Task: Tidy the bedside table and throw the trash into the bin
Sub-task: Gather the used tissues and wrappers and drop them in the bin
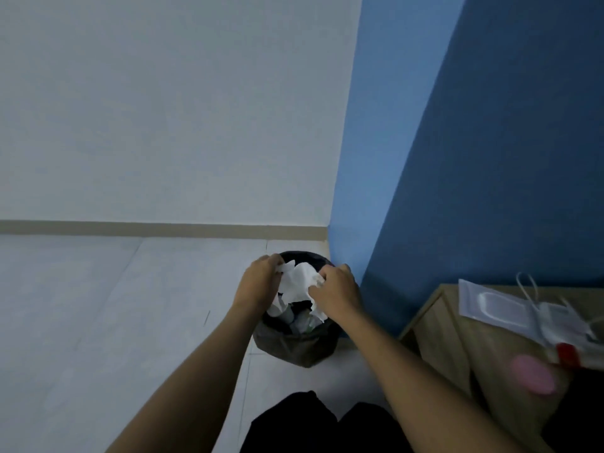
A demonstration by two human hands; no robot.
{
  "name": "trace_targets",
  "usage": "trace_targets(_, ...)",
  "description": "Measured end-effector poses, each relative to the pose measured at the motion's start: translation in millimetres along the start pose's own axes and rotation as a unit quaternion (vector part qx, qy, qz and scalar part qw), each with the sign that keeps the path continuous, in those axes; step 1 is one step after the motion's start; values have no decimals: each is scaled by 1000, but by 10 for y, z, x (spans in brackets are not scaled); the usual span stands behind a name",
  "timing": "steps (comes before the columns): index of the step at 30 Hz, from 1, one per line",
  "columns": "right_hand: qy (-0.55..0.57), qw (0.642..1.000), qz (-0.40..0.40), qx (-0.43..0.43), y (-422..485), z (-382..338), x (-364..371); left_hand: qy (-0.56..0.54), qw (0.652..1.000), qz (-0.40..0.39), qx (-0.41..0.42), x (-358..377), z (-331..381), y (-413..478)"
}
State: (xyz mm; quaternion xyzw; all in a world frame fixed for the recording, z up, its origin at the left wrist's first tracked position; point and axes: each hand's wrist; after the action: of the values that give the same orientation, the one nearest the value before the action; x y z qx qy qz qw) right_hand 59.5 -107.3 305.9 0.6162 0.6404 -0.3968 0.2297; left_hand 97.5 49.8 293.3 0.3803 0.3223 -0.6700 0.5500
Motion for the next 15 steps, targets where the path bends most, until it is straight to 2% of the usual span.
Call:
trace_targets(9, -49, 996, -73, 35, 1010, 662, 833, 21, 997, -62, -34, 1145, -758, 582)
trace_targets(15, -64, 992, -101, 46, 1342, 1075, 1252, 14, 995, -85, -53, 1632, -1041, 797)
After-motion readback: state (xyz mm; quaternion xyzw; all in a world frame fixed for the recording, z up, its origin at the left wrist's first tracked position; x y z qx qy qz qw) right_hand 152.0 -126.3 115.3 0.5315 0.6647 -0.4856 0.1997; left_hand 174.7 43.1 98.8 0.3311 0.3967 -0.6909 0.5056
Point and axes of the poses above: each hand's wrist, its own y-axis towards the middle knuckle, its own x-axis out of the palm, z = x × y, and after that the axes turned 7 degrees about -z, right-handed
